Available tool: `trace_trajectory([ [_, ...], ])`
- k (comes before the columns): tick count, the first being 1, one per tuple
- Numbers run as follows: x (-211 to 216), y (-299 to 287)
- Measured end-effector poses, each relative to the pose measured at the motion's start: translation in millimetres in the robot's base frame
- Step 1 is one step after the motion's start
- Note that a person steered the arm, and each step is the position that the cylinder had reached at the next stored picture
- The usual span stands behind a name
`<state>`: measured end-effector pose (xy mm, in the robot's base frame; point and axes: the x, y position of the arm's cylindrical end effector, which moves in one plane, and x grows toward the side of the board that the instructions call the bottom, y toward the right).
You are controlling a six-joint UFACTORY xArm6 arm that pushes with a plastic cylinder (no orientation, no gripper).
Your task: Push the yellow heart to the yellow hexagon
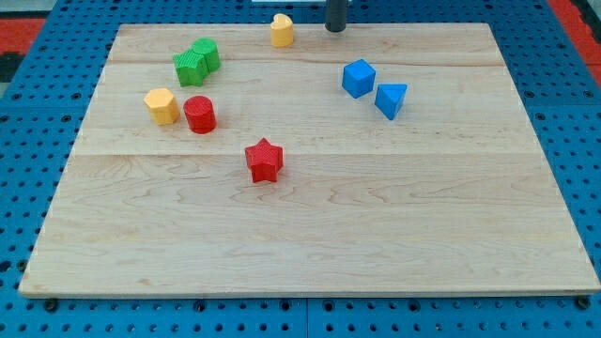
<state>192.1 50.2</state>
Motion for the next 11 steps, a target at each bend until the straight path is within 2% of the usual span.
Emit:
trace_trajectory([
  [1, 0, -46],
  [3, 3, -228],
  [4, 13, -271],
  [5, -1, -270],
  [6, 4, -245],
  [7, 30, -214],
  [8, 73, -222],
  [10, 100, -229],
  [11, 137, -233],
])
